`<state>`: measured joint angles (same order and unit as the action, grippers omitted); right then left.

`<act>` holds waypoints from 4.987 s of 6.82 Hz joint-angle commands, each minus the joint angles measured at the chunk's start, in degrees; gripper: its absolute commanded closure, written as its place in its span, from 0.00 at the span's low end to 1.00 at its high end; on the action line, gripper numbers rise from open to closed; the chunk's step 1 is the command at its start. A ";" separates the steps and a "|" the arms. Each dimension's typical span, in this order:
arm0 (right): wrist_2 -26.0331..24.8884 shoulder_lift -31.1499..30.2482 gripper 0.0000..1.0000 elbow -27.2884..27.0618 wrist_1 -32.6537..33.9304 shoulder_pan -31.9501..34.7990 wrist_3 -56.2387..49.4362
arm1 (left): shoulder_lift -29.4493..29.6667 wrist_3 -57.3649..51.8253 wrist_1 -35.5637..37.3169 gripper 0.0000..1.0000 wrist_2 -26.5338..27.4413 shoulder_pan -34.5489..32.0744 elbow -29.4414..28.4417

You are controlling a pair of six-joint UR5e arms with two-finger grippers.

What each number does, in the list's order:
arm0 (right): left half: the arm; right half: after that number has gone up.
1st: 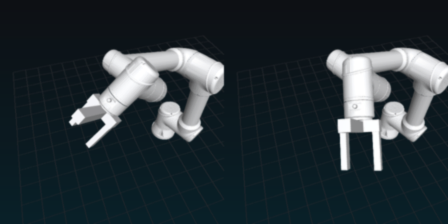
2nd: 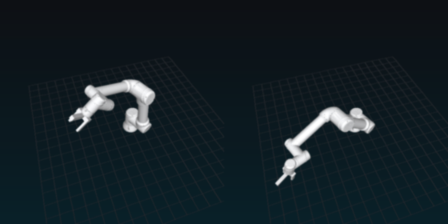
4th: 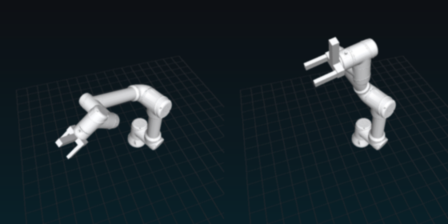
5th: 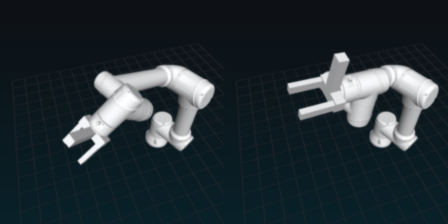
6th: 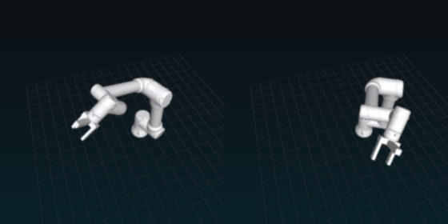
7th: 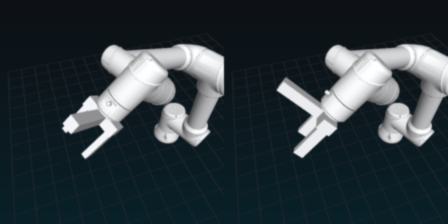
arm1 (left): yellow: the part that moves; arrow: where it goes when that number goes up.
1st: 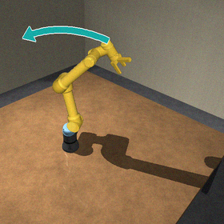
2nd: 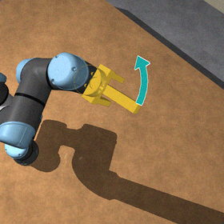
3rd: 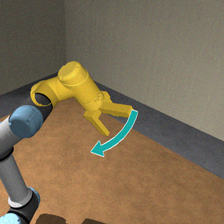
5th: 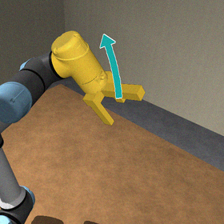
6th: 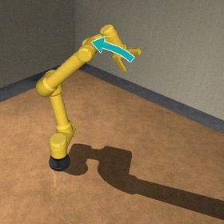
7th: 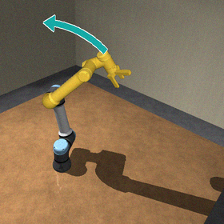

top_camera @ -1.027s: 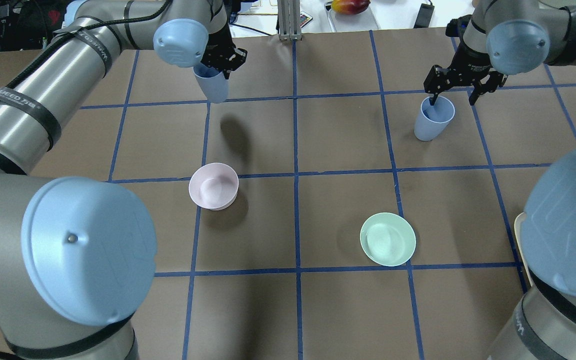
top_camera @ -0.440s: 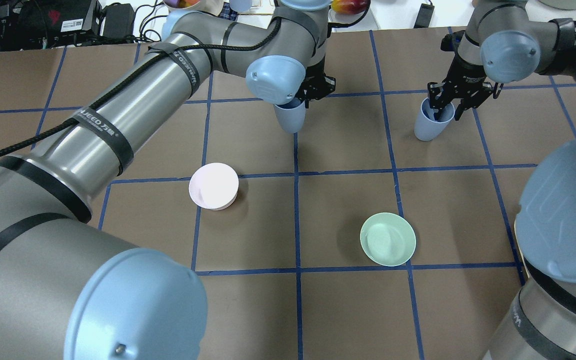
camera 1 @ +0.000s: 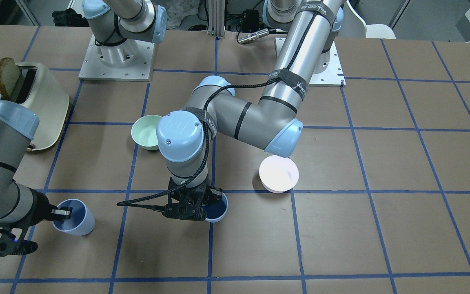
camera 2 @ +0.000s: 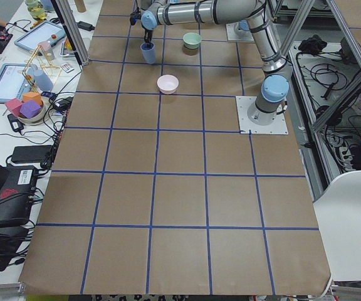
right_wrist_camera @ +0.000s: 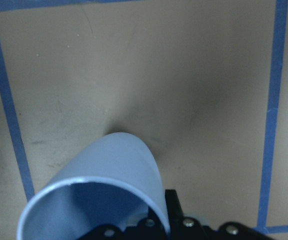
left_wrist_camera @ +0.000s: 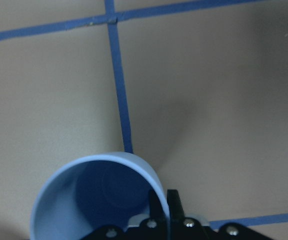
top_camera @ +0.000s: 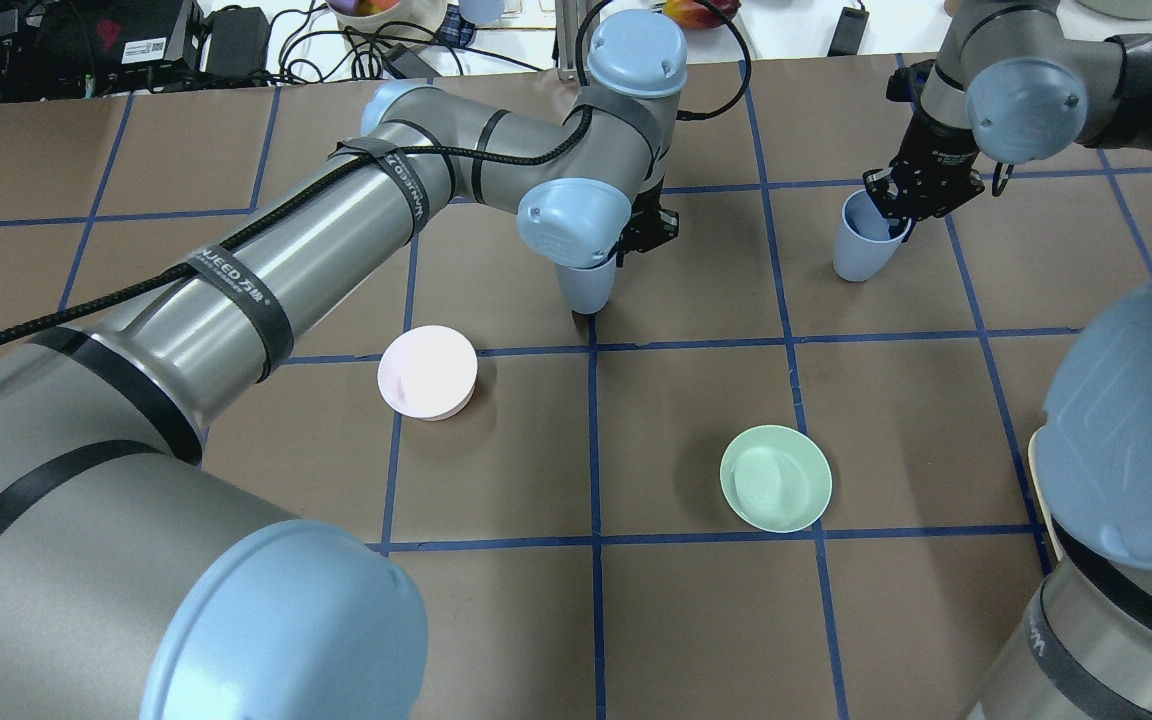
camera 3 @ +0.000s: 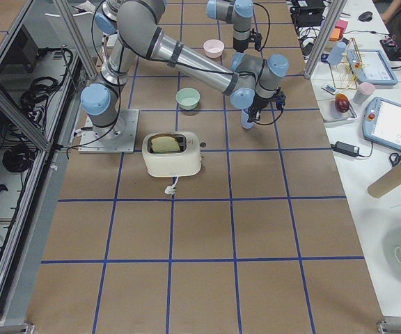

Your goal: Stack blue cups with both arms

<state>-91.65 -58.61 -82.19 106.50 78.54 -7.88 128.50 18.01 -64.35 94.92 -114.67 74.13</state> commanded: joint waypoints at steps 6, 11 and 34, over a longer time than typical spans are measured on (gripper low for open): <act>6.83 -7.04 1.00 5.46 -9.47 13.26 17.75 | -17.27 -11.02 -18.82 0.00 -5.60 9.61 0.83; 6.92 -7.67 1.00 5.37 -8.85 29.64 34.14 | -37.34 -24.86 -22.67 0.00 -5.80 21.31 16.44; 1.83 -21.45 0.00 3.97 -24.76 11.90 15.97 | -38.24 -24.07 -18.09 0.00 -5.45 22.20 18.77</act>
<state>-89.75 -78.72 -78.01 82.88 91.22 8.58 90.26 -6.03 -82.44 89.41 -92.46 92.87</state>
